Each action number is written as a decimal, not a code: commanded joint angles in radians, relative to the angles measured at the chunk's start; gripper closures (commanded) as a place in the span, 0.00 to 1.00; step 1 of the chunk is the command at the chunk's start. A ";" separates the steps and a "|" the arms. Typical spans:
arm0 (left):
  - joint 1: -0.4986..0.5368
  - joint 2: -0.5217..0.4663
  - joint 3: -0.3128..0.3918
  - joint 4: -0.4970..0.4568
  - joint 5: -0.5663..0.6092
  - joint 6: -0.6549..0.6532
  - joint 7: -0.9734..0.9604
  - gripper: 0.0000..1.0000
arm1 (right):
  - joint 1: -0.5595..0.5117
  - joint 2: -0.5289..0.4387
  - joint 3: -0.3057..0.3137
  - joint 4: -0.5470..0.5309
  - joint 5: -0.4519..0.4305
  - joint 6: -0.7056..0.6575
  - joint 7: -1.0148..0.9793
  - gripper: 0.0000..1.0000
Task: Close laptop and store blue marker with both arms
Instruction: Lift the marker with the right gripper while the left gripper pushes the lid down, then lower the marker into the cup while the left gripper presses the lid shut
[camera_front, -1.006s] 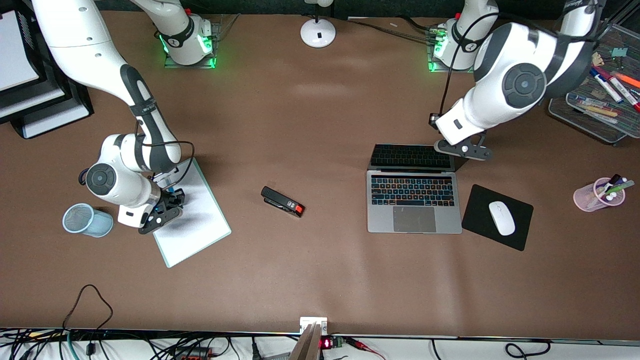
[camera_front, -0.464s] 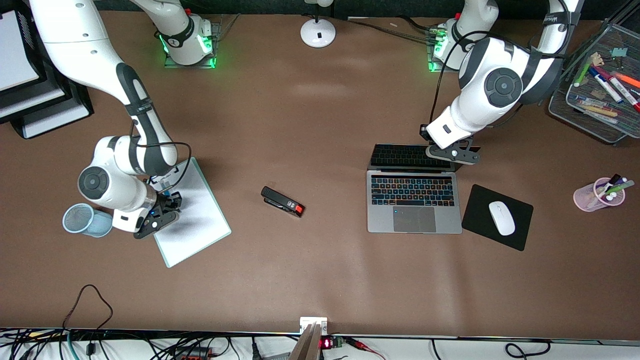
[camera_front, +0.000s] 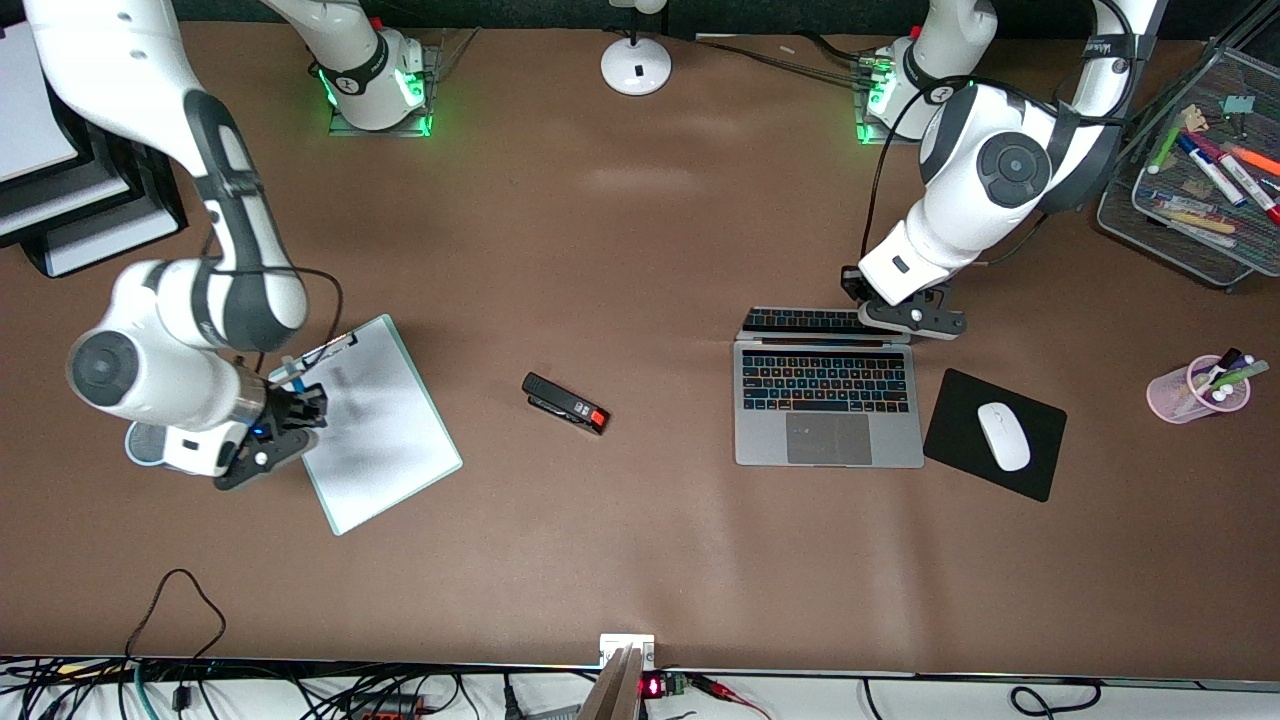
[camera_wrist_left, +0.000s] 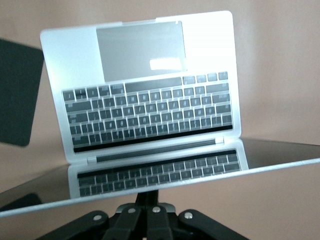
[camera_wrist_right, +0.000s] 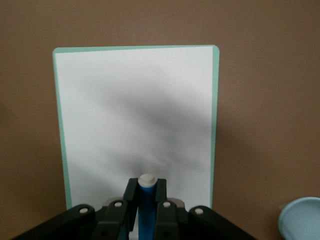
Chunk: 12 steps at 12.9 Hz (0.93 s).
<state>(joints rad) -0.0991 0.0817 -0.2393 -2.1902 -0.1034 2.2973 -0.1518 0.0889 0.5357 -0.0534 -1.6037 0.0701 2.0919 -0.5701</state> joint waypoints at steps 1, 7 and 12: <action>0.012 0.058 -0.005 0.006 0.013 0.106 -0.008 1.00 | -0.064 -0.080 0.007 -0.016 0.017 -0.041 -0.227 0.96; 0.061 0.259 0.009 0.069 0.113 0.381 -0.008 1.00 | -0.210 -0.102 0.009 -0.004 0.351 -0.044 -0.863 1.00; 0.056 0.389 0.011 0.165 0.113 0.485 -0.009 1.00 | -0.281 -0.057 0.007 0.067 0.516 -0.056 -1.210 1.00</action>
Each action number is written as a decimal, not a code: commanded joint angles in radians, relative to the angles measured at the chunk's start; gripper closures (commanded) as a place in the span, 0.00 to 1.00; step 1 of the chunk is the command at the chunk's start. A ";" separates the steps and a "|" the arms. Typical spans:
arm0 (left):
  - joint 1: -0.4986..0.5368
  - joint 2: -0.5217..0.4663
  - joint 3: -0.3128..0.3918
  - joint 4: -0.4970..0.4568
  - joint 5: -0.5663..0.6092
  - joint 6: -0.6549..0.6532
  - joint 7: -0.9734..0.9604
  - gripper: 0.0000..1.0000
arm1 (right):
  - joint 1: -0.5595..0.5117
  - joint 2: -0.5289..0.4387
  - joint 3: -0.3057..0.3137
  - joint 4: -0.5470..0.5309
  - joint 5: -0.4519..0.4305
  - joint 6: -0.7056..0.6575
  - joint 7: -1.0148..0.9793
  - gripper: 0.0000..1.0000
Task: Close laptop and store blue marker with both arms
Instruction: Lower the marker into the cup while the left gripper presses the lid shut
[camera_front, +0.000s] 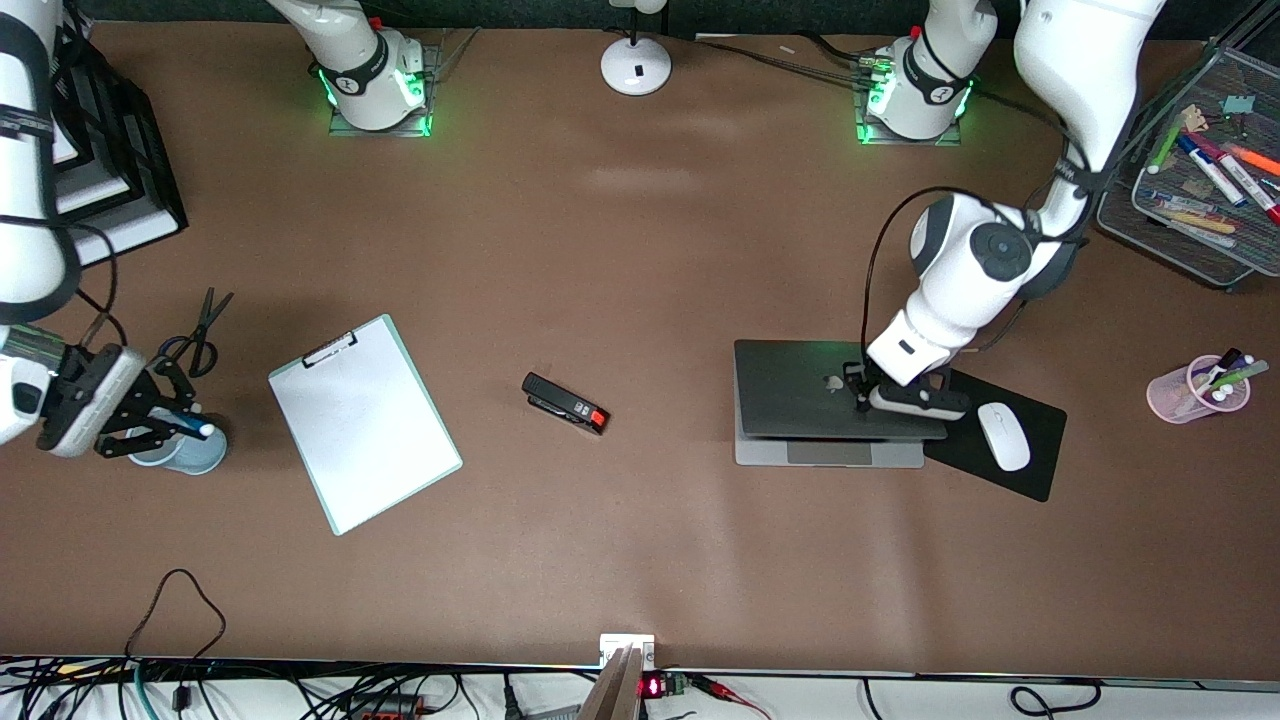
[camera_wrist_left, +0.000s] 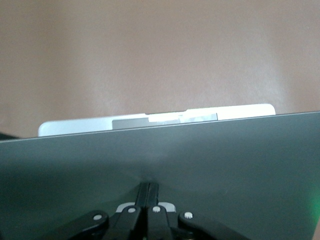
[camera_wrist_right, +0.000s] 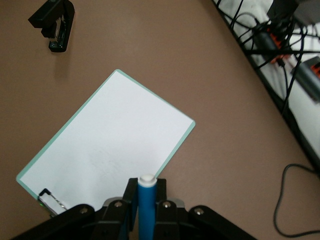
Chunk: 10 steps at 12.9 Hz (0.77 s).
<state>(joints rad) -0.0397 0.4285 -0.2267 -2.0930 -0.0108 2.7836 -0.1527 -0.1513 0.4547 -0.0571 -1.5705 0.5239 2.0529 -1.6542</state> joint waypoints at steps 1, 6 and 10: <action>-0.005 0.062 -0.003 0.091 0.018 0.001 -0.008 1.00 | -0.062 0.030 0.011 0.033 0.095 -0.019 -0.201 1.00; -0.017 0.137 -0.003 0.166 0.020 0.002 -0.008 1.00 | -0.155 0.123 0.016 0.118 0.327 -0.084 -0.347 1.00; -0.020 0.193 -0.002 0.169 0.020 0.056 -0.007 1.00 | -0.214 0.196 0.016 0.158 0.435 -0.171 -0.429 1.00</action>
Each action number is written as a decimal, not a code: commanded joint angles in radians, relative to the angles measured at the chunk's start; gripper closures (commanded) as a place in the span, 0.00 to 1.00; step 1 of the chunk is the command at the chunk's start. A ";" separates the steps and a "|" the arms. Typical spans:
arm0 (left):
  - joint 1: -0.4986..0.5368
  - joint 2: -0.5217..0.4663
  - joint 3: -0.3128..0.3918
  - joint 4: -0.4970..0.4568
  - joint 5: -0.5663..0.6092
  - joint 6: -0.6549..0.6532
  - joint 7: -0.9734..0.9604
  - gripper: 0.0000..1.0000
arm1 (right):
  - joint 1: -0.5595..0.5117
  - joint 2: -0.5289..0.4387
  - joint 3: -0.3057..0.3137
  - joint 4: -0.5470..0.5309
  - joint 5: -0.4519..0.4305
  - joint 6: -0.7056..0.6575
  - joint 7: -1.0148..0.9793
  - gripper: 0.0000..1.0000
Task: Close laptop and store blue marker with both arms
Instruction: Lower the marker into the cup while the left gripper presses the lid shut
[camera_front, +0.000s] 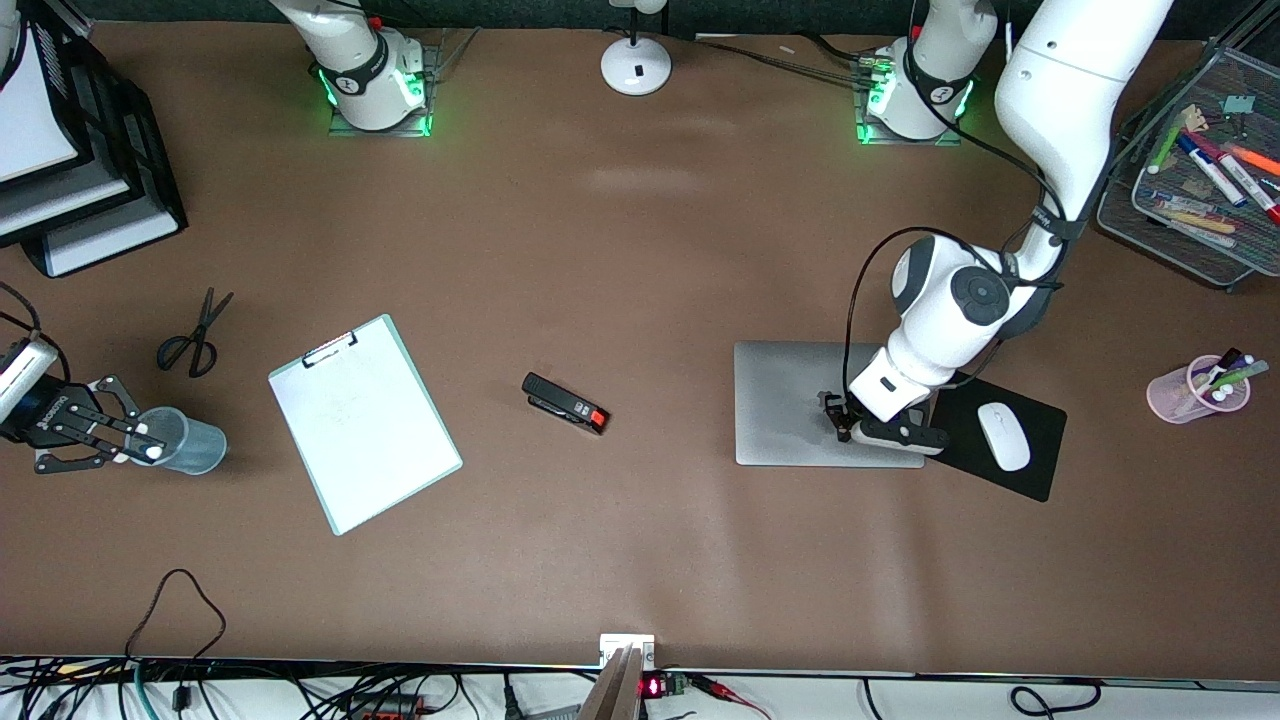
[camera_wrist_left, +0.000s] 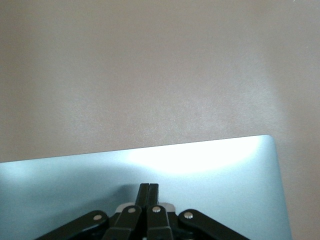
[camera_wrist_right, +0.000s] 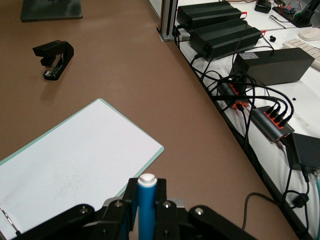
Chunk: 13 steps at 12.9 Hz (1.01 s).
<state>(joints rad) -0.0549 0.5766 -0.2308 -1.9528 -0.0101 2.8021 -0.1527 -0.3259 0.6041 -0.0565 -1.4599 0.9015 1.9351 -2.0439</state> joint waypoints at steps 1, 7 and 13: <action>-0.006 0.051 0.002 0.029 0.019 0.040 -0.007 1.00 | -0.050 0.063 0.015 0.046 0.079 -0.067 -0.083 1.00; -0.006 0.081 0.002 0.028 0.021 0.068 -0.005 1.00 | -0.125 0.137 0.014 0.049 0.175 -0.227 -0.271 1.00; -0.005 0.095 0.002 0.028 0.022 0.070 -0.005 1.00 | -0.199 0.151 0.014 0.049 0.174 -0.300 -0.317 1.00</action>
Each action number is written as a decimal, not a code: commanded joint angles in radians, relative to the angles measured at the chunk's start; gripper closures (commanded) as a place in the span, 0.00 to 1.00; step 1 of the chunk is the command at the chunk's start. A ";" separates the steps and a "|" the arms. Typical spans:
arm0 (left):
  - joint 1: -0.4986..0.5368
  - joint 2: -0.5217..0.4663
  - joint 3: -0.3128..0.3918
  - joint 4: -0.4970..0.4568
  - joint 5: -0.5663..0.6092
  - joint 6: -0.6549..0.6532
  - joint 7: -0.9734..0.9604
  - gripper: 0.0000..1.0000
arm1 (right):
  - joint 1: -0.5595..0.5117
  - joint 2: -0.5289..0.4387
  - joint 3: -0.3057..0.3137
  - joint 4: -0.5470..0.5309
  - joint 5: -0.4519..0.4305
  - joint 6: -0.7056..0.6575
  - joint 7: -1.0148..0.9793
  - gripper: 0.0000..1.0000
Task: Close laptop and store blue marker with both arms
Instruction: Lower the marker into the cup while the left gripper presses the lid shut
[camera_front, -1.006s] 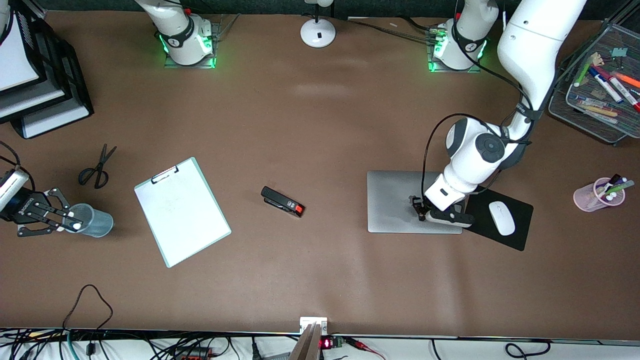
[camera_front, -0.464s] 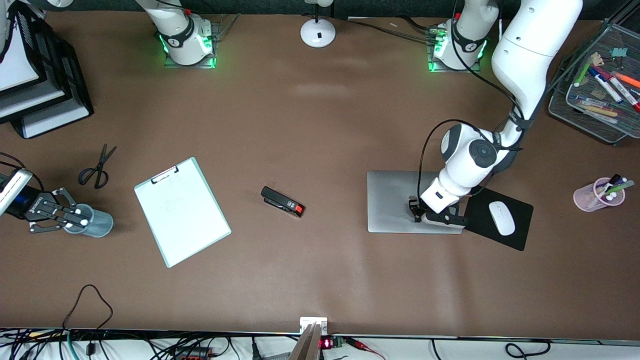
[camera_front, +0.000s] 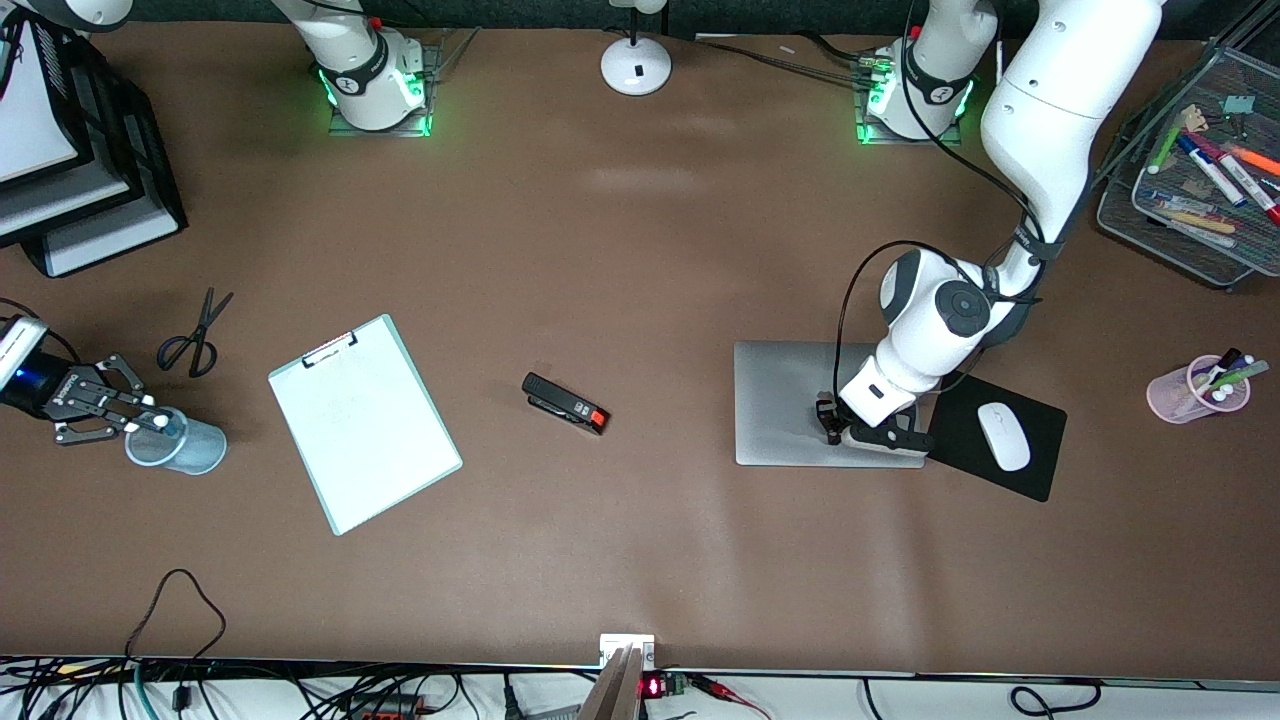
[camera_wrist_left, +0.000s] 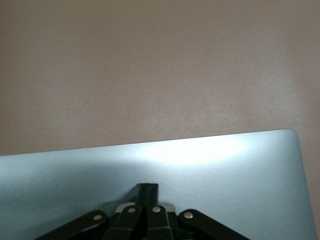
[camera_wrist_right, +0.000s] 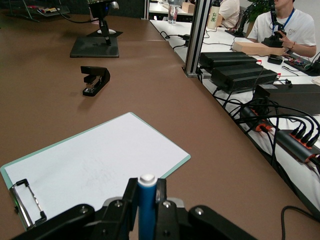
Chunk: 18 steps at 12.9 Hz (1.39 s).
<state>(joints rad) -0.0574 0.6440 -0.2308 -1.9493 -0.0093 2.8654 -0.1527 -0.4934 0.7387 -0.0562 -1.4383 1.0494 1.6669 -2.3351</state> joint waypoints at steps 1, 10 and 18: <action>-0.002 0.026 0.002 0.024 0.022 0.005 -0.005 1.00 | -0.039 0.016 0.012 0.027 0.021 -0.041 -0.027 1.00; 0.011 -0.237 -0.005 0.136 0.022 -0.589 -0.001 1.00 | -0.015 0.011 0.010 0.048 -0.028 -0.070 0.217 0.00; 0.019 -0.380 -0.004 0.374 0.022 -1.219 0.009 0.90 | 0.124 -0.030 0.012 0.188 -0.228 -0.073 1.043 0.00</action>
<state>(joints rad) -0.0463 0.2766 -0.2305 -1.6266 -0.0071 1.7539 -0.1523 -0.3819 0.7330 -0.0452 -1.2839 0.8848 1.6090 -1.4200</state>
